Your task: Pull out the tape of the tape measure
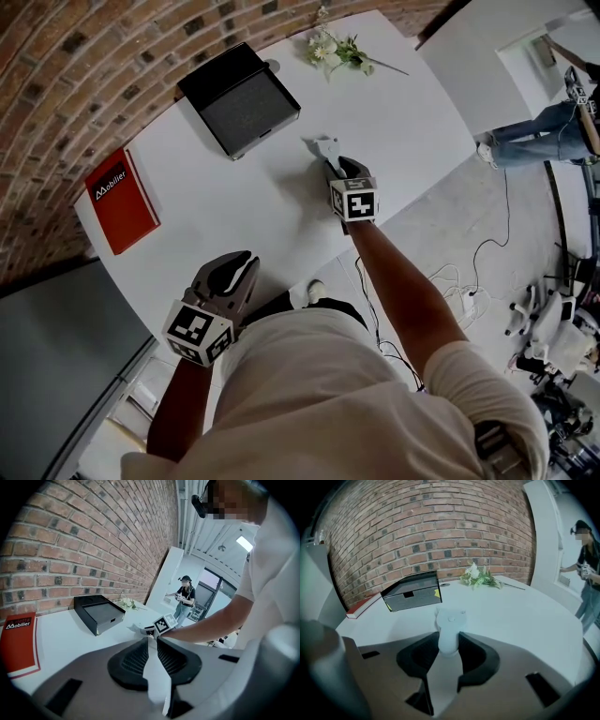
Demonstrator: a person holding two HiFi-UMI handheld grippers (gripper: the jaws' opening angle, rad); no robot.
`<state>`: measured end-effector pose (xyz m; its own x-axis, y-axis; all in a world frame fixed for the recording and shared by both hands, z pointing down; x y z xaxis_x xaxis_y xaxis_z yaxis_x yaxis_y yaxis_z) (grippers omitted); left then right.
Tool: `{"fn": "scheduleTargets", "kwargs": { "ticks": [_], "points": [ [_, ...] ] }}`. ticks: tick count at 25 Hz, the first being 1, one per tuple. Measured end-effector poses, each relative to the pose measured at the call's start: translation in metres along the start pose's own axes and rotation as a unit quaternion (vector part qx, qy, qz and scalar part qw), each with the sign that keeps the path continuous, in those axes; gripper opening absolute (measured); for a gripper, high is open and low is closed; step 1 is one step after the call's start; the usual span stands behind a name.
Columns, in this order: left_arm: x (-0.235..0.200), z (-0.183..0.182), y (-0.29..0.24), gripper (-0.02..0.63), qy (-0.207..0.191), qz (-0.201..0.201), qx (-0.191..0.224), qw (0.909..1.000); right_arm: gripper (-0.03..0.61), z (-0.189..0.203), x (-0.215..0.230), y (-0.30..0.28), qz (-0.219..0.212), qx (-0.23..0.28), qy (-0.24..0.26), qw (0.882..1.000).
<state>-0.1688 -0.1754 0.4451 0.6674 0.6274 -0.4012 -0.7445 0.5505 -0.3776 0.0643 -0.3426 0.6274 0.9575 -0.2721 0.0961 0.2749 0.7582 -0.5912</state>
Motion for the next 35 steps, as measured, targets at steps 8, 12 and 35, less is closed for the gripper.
{"fn": "scheduleTargets", "kwargs": {
  "ticks": [8,12,35],
  "points": [
    [0.018,-0.008,-0.010,0.057,-0.013,0.008,0.019,0.9997,0.135,-0.013,-0.004,0.030,-0.037,0.017,0.018,0.999],
    [0.032,-0.012,-0.013,0.057,-0.019,0.014,0.030,0.9993,0.135,-0.025,-0.007,0.051,-0.053,0.027,0.022,0.998],
    [0.143,0.002,0.016,0.058,-0.060,0.008,0.088,0.9943,0.135,-0.064,-0.025,0.275,-0.148,0.106,0.076,0.980]
  ]
}}
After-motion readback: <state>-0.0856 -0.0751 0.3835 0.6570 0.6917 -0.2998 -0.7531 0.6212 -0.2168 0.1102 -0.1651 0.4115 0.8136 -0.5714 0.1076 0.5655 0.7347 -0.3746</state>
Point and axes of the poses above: the fingertips, and each gripper's own axes: y backward along the fingers, x to its right, z out of its underside, the point moved 3 cm from there along y, backward along the fingers, and after that the axes turned 7 degrees about x, right-handed, at the moved point
